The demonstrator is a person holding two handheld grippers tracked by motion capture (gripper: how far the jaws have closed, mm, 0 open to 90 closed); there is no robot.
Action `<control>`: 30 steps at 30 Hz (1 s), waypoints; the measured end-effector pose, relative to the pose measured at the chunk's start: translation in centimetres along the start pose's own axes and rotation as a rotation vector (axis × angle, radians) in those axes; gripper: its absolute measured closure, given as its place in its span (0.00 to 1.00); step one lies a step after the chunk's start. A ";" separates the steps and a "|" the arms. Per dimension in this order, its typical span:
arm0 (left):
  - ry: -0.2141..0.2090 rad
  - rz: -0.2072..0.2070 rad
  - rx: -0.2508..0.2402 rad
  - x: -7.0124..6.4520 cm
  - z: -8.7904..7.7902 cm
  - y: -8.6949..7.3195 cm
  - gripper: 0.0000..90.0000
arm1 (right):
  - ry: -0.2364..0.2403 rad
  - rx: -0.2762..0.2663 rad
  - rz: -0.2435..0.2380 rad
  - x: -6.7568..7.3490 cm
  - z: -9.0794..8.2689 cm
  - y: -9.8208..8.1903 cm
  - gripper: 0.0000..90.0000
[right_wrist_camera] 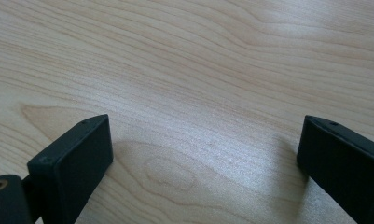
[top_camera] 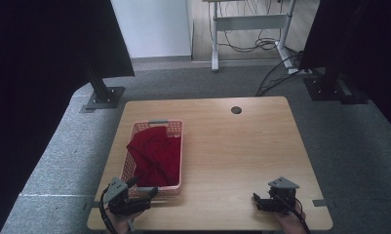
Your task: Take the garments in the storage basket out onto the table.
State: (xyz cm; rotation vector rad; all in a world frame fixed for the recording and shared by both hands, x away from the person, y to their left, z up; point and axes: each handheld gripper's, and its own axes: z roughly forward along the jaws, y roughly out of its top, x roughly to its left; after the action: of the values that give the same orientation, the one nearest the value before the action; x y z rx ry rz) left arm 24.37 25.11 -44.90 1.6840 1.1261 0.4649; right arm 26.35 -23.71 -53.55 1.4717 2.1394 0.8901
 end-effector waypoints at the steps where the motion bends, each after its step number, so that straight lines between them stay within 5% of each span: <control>1: 0.002 0.001 -0.001 0.0 0.0 0.0 0.09 | 0.000 0.000 0.000 0.0 0.0 0.0 0.04; 12: -0.010 -0.049 -0.029 1.0 -0.8 0.4 0.09 | 0.000 0.000 0.000 0.0 0.0 0.0 0.04; 30: 0.010 -0.045 -0.044 1.2 -1.4 0.9 0.10 | 0.000 0.000 0.000 0.0 0.0 0.0 0.04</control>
State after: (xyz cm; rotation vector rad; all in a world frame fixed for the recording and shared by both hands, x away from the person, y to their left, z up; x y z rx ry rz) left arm 24.34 26.80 -43.81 1.6167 1.1513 0.4665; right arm 26.35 -23.71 -53.55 1.4717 2.1394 0.8901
